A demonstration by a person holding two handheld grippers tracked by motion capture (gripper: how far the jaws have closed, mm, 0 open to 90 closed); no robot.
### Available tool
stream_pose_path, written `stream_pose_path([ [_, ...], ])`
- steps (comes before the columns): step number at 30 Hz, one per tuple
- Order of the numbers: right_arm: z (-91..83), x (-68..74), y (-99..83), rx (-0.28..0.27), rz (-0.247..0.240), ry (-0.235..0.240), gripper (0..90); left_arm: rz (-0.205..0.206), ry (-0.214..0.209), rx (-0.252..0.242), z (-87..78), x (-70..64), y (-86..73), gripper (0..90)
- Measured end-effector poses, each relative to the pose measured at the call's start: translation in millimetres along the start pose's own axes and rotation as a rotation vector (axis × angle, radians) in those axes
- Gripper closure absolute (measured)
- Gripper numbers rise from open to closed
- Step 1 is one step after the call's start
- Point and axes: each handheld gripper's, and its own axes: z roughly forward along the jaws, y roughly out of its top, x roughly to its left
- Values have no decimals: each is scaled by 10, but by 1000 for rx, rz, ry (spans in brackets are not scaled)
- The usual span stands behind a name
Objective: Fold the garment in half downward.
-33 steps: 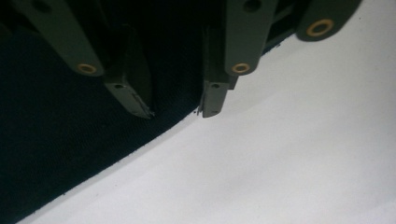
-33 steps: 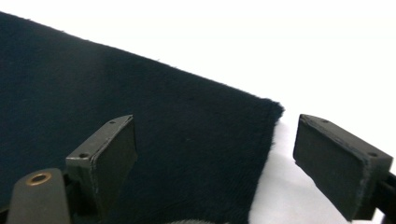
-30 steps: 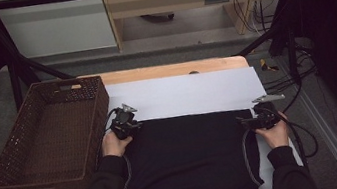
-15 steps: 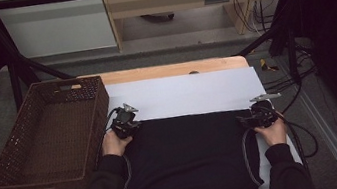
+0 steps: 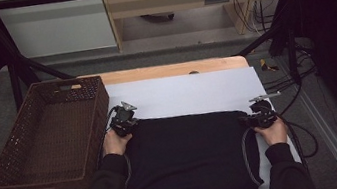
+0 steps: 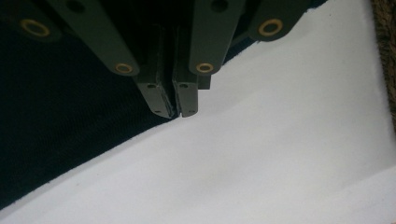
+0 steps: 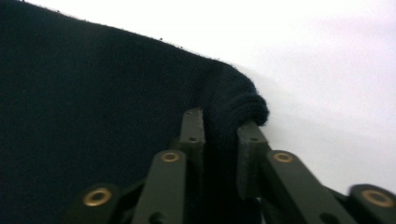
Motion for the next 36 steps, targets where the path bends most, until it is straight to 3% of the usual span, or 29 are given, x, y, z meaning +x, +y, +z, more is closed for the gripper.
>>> stream_pose_path([
  [6, -4, 10, 66, -12, -6, -30, 824, -37, 2, -50, -21, 52, 14, 859],
  [10, -3, 4, 139, -61, -15, -46, 828, -42, 23, -68, -25, 108, 78, 860],
  [16, 39, -31, 313, -155, -23, -114, 830, -66, 64, -95, -6, 207, 289, 857],
  [20, 168, -89, 324, -135, -17, -133, 806, -111, 27, -73, 115, 241, 234, 842],
  [22, 197, -90, 306, -117, -26, -132, 769, -113, 11, -91, 112, 234, 183, 828],
  [25, 116, -63, 318, -157, -28, -112, 643, -148, -10, -127, 25, 243, 136, 709],
  [28, 24, -9, 317, -206, -26, -97, 500, -166, -49, -197, -135, 241, 106, 527],
  [32, -64, 84, 288, -244, -36, -74, 357, -200, -122, -284, -393, 186, 49, 341],
  [36, -156, 150, 240, -262, -26, -62, 237, -229, -194, -326, -612, 105, -10, 140],
])
